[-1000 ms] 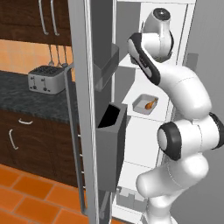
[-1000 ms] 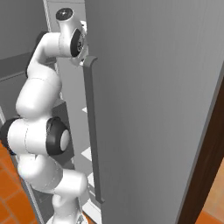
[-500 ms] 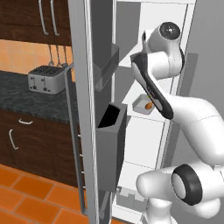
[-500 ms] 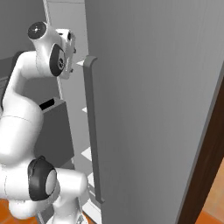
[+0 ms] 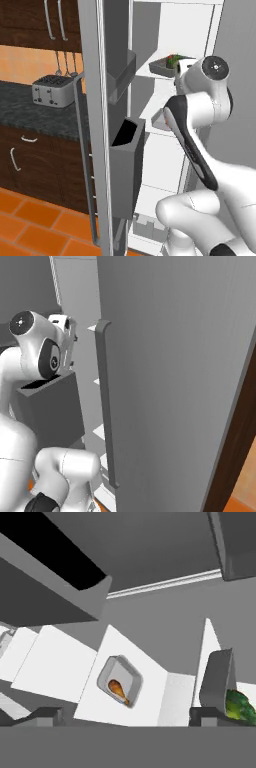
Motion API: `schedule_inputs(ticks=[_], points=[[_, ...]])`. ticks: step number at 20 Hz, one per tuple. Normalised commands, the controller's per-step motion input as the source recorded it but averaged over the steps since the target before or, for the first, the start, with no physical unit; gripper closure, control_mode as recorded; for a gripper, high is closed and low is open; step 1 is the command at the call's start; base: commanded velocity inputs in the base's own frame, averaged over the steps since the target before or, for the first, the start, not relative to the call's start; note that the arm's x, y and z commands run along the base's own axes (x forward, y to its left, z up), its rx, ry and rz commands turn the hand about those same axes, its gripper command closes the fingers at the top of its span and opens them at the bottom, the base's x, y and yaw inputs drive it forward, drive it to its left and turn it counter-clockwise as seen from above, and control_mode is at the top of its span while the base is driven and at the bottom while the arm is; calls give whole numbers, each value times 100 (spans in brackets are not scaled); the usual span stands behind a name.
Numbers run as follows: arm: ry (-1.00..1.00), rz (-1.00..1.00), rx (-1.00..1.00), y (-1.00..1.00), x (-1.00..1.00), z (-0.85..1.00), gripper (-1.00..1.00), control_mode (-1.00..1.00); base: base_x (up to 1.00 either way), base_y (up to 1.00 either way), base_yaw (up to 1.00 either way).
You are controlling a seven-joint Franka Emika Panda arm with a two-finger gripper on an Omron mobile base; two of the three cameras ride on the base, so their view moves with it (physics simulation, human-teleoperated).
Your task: Take the meat container that has the chicken drumstick and place it on the second highest rack of the freezer. Then take the vegetable container that has the tomato and broccoli and place it on the highest rack of the freezer.
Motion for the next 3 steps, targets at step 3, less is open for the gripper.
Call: schedule_inputs(ticks=[3], points=[[0, 0, 0, -2, -100, -100, -100, -100, 0, 0, 0]])
